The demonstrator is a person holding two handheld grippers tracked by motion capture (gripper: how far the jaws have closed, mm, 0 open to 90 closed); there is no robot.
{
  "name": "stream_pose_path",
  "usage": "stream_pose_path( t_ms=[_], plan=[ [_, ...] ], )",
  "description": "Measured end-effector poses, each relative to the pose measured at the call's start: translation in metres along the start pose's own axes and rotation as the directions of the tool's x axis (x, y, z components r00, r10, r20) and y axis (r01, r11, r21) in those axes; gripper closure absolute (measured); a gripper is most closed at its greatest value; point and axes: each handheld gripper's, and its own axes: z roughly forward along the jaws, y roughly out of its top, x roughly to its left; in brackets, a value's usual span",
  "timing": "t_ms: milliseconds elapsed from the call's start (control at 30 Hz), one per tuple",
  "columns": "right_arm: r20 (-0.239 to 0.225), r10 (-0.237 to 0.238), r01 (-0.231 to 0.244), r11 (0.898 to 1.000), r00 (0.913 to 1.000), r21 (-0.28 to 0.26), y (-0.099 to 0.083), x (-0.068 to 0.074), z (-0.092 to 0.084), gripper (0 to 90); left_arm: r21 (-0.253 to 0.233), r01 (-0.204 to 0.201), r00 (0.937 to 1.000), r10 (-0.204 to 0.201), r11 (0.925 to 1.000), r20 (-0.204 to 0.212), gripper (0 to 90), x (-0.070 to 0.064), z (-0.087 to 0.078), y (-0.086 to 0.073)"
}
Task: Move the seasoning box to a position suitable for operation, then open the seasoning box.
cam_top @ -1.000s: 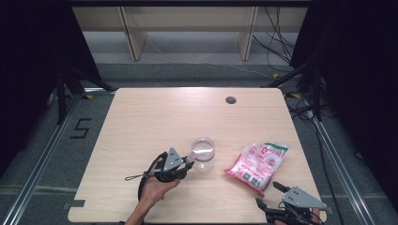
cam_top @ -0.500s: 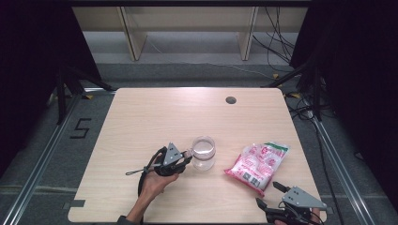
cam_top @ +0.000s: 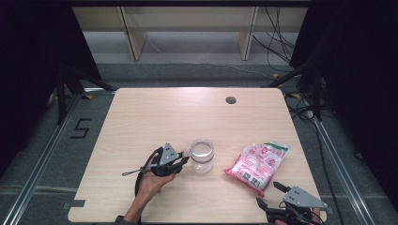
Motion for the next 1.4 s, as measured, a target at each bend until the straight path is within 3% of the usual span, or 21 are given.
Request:
stream_pose_path(
  t_ms=[33, 200, 267, 500, 600, 667, 733, 800, 833, 933, 1000, 1100, 1167, 1300, 1333, 1400],
  plan=[
    [0.014, -0.003, 0.003, 1.0, 0.9999, -0.003, 0.0, -0.001, 0.0, 18.8, -0.01, 0.02, 0.9998, -0.019, 0.9998, 0.002, 73.3, -0.001, 0.0, 0.0],
    [0.005, -0.012, 0.012, 1.0, 0.9999, -0.01, 0.0, -0.002, 0.0, 18.8, -0.007, 0.022, 0.9994, -0.022, 0.9997, 0.025, 72.0, 0.001, 0.0, -0.001],
    [0.01, -0.005, 0.005, 1.0, 0.9999, -0.005, 0.0, -0.002, -0.001, 18.8, -0.001, 0.012, 0.9998, -0.012, 0.9999, 0.016, 69.3, 0.002, -0.003, 0.0],
    [0.004, 0.006, -0.006, 1.0, 1.0, -0.003, -0.001, -0.002, -0.001, 18.8, 0.007, 0.039, 0.9988, -0.039, 0.9992, 0.029, 46.5, 0.003, -0.017, 0.002],
    [0.006, -0.004, 0.004, 1.0, 1.0, 0.003, -0.001, -0.002, -0.002, 18.8, 0.023, 0.012, 0.9994, -0.013, 0.9997, 0.031, 40.9, 0.003, -0.024, 0.003],
    [0.007, 0.003, -0.003, 1.0, 1.0, 0.005, -0.001, -0.001, -0.002, 18.8, -0.001, 0.023, 0.9993, -0.023, 0.9997, 0.029, 38.6, 0.0, -0.026, 0.004],
    [0.0, -0.004, 0.004, 1.0, 1.0, -0.003, -0.001, -0.002, -0.001, 18.8, 0.005, -0.01, 0.9993, 0.01, 0.9999, 0.036, 38.3, 0.002, -0.031, 0.005],
    [0.005, -0.002, 0.002, 1.0, 1.0, 0.001, 0.0, -0.001, -0.001, 18.8, -0.008, 0.032, 0.9991, -0.032, 0.9995, 0.027, 36.7, 0.001, -0.033, 0.006],
    [0.006, -0.006, 0.006, 1.0, 1.0, 0.003, 0.0, -0.001, -0.002, 18.8, -0.012, 0.032, 0.9992, -0.032, 0.9994, 0.025, 36.6, 0.001, -0.035, 0.006],
    [0.001, -0.003, 0.003, 1.0, 1.0, -0.003, 0.0, -0.001, -0.001, 18.8, -0.038, 0.062, 0.9972, -0.06, 0.9974, 0.044, 37.2, 0.002, -0.04, 0.01],
    [0.01, -0.018, 0.018, 1.0, 0.9998, -0.005, 0.0, -0.003, -0.001, 18.7, -0.045, 0.043, 0.9984, -0.041, 0.9981, 0.038, 40.4, 0.001, -0.043, 0.013],
    [0.011, -0.011, 0.011, 1.0, 0.9999, -0.003, 0.0, -0.003, -0.001, 18.7, -0.063, 0.056, 0.9977, -0.054, 0.9965, 0.041, 45.8, 0.0, -0.047, 0.016],
    [0.005, -0.018, 0.018, 1.0, 0.9998, -0.012, 0.0, -0.003, 0.0, 18.8, -0.095, 0.029, 0.999, -0.025, 0.995, 0.038, 52.5, 0.001, -0.049, 0.017],
    [0.0, -0.011, 0.011, 1.0, 0.9999, 0.0, 0.0, -0.001, 0.0, 18.8, -0.111, 0.002, 0.9998, 0.0, 0.9938, 0.021, 67.7, 0.0, -0.051, 0.02],
    [0.009, -0.03, 0.03, 1.0, 0.9995, -0.002, 0.0, -0.003, 0.0, 18.8, -0.115, -0.02, 0.9996, 0.022, 0.9931, 0.017, 70.2, 0.001, -0.051, 0.022],
    [-0.005, -0.014, 0.014, 1.0, 0.9999, 0.004, 0.0, -0.002, 0.001, 18.8, -0.137, -0.015, 0.9999, 0.016, 0.9904, 0.003, 74.9, -0.001, -0.05, 0.025]
  ],
)
